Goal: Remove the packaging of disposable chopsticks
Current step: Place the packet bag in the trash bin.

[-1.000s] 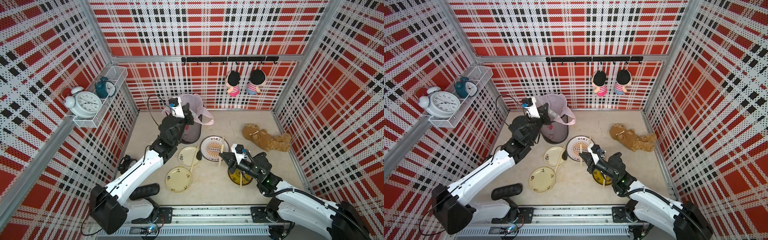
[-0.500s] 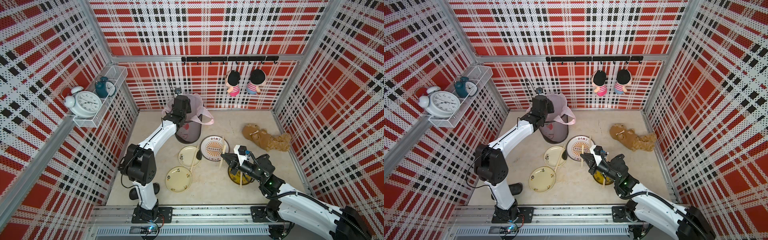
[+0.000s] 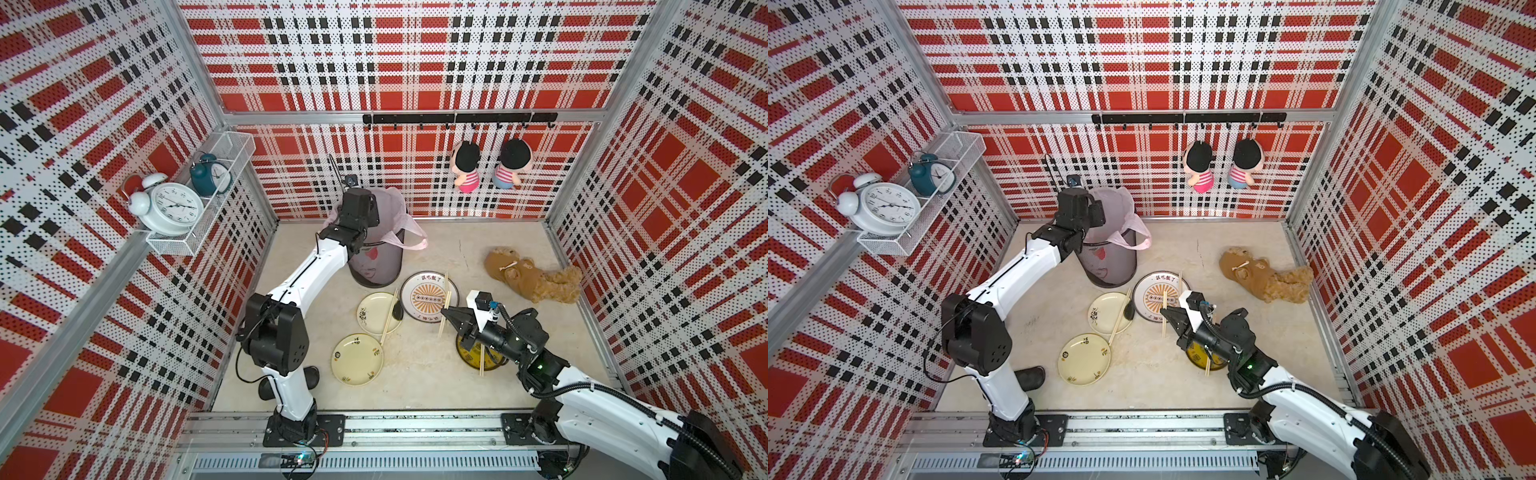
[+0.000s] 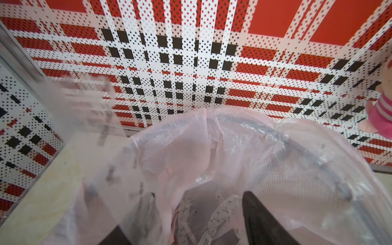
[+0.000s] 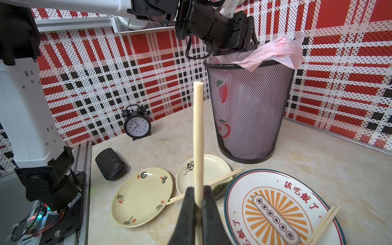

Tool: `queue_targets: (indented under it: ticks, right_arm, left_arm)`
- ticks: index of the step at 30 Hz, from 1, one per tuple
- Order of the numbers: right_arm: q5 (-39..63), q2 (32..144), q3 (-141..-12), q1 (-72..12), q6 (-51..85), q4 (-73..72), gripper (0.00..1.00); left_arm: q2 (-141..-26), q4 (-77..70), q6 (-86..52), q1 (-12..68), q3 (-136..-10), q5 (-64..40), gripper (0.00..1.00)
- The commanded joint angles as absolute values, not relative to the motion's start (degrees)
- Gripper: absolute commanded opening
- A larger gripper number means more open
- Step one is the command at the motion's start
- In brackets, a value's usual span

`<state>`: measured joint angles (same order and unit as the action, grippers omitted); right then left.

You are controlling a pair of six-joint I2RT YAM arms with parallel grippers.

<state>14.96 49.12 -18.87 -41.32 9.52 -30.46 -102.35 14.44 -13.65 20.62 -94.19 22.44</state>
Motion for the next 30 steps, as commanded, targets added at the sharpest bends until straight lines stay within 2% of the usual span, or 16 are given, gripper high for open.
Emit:
queue_targets:
  ticks: [1,9,10,12,13,14,18,19,20,23,26,28,30]
  right_arm:
    - [15.1,48.8,-19.1,-41.0,9.1,-31.3,0.00]
    - [15.4,49.4,-19.5,-41.0,9.1,-31.1,0.00]
    - [15.4,49.4,-19.6,-41.0,9.1,-31.1,0.00]
    - [15.5,49.7,-19.7,-41.0,9.1,-31.1,0.00]
    - [15.6,49.8,-19.7,-40.9,9.1,-31.1,0.00]
    - [15.6,49.9,-19.7,-41.0,9.1,-31.1,0.00]
    - [15.6,50.0,-19.6,-41.0,9.1,-31.1,0.00]
    - [15.5,50.0,-19.6,-40.9,9.0,-31.1,0.00]
    - [15.4,50.1,-19.7,-41.0,9.0,-31.1,0.00]
    - [15.3,50.6,-19.8,-40.9,8.9,-31.0,0.00]
    - [15.1,51.3,-20.0,-41.0,8.7,-31.1,0.00]
    - [15.1,51.5,-20.1,-40.9,8.7,-31.0,0.00]
    - [15.2,51.4,-20.1,-41.0,8.7,-30.9,0.00]
  left_arm:
    - [-98.9,15.5,-13.6,20.2,-94.3,23.0,0.69]
    - [-96.0,14.5,-13.5,20.1,-92.5,20.6,0.69]
    - [-95.8,14.0,-13.5,20.0,-92.2,19.4,0.65]
    - [-96.1,12.9,-13.7,19.1,-91.8,13.9,0.26]
    - [-96.6,12.9,-14.1,18.7,-92.3,12.4,0.17]
    - [-97.4,12.9,-14.2,18.5,-92.8,11.4,0.00]
    - [-100.3,14.1,-13.6,19.2,-95.4,11.0,0.00]
    - [-100.9,14.9,-13.3,19.6,-96.2,12.0,0.13]
    - [-101.4,15.3,-13.1,20.1,-96.7,13.0,0.36]
    - [-101.4,15.5,-12.7,21.1,-97.0,14.5,0.72]
    - [-100.5,16.8,-12.5,22.3,-97.0,19.5,0.87]
    - [-100.0,19.0,-12.9,22.5,-97.4,25.7,0.91]
    - [-99.2,20.8,-13.6,21.5,-97.2,28.3,0.90]
